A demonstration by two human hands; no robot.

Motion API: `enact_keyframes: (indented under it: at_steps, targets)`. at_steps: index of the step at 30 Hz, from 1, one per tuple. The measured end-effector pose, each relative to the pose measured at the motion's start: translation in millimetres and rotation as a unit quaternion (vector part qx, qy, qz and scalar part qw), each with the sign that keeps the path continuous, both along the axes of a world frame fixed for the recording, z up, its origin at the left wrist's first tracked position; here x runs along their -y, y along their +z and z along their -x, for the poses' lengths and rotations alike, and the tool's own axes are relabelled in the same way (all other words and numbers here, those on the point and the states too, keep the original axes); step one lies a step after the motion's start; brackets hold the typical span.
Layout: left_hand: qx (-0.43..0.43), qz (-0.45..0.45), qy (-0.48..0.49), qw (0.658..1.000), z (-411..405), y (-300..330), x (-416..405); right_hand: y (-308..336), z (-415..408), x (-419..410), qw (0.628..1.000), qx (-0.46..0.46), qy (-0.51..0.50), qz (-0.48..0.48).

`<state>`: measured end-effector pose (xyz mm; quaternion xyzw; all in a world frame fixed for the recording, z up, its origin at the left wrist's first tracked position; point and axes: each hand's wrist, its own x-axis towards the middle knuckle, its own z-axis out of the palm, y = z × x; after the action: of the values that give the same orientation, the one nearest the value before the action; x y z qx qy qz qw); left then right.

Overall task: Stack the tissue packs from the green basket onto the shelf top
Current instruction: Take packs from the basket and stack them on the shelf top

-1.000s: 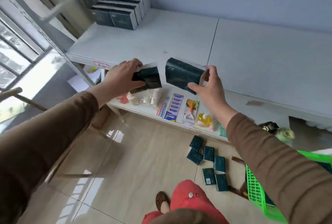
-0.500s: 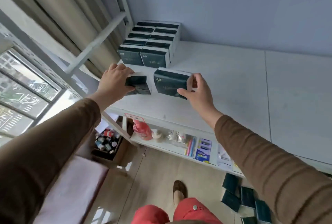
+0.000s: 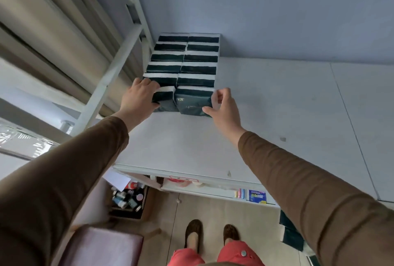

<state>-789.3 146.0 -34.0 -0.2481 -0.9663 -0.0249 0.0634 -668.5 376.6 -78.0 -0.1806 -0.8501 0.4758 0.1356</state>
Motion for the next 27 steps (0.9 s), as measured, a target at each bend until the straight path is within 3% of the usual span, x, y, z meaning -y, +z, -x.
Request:
enact_keyframes:
  at_steps: [5, 15, 23, 27]
  targets:
    - [-0.001, -0.009, -0.032, 0.999, 11.2, -6.4, 1.3, -4.3, 8.9, 14.3, 0.997, 0.017, -0.064, -0.047]
    - [-0.002, -0.002, -0.084, 0.996, -7.2, 3.6, -0.4, 2.1, -5.0, 22.8, 0.994, 0.063, -0.084, 0.014]
    - [-0.014, -0.017, -0.257, 0.966, -93.7, 28.6, -93.7, 34.7, -128.1, -28.9, 0.974, 0.09, -0.103, -0.182]
    - [0.013, -0.031, -0.33, 0.944, -165.1, 22.9, -165.0, 39.1, -227.7, -69.6, 0.955, 0.122, -0.158, -0.22]
